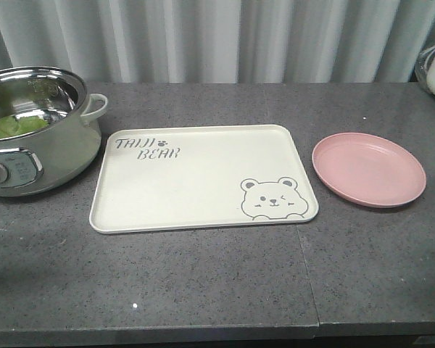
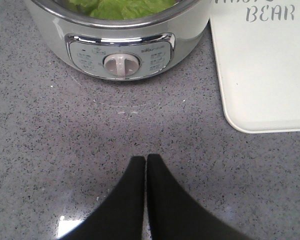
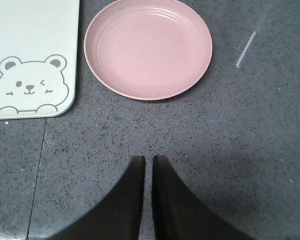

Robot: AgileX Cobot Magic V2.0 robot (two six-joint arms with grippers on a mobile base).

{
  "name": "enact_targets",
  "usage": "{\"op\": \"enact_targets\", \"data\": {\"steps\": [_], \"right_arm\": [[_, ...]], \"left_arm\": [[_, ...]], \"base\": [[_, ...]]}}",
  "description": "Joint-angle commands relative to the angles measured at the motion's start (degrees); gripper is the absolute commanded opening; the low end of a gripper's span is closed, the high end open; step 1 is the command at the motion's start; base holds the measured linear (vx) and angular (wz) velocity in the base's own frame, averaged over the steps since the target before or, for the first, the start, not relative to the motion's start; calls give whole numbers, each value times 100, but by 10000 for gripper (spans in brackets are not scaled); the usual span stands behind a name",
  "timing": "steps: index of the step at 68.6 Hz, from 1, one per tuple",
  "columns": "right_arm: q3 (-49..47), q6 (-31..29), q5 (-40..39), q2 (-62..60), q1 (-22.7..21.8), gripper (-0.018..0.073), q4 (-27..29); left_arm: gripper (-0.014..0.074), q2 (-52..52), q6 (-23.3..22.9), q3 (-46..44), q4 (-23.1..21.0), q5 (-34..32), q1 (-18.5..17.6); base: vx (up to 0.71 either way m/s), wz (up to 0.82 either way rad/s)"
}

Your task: Transfer vegetables to tray and serve

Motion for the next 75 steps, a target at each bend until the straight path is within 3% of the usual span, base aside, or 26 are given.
{"op": "enact_targets", "data": {"steps": [1, 11, 21, 30, 34, 43, 58, 75], "right_arm": [[-177, -112, -211, -51, -44, 137, -39], [-177, -112, -223, -51, -44, 315, -39], [-177, -112, -267, -51, -44, 498, -39], [-177, -112, -271, -51, -44, 578, -39], [-177, -112, -277, -51, -44, 582, -39], [-177, -112, -272, -51, -44, 582, -39], [-177, -112, -284, -51, -44, 582, -39], [-177, -112, -284, -51, -44, 582, -39]], "left_arm": [[33, -83, -20, -194, 0, -230, 1], [195, -83, 5, -194, 0, -180, 1], [454, -83, 5, -194, 0, -186, 1], [659, -83, 5, -194, 0, -252, 1], [702, -83, 5, -194, 0, -252, 1], [722, -83, 6, -194, 0, -263, 1], [671, 14, -25, -301, 31, -441, 1], [601, 1205, -58, -1782, 182, -47, 1]], "base": [[0, 0], [0, 0], [0, 0], [0, 0], [0, 0], [0, 0], [0, 0], [0, 0]]}}
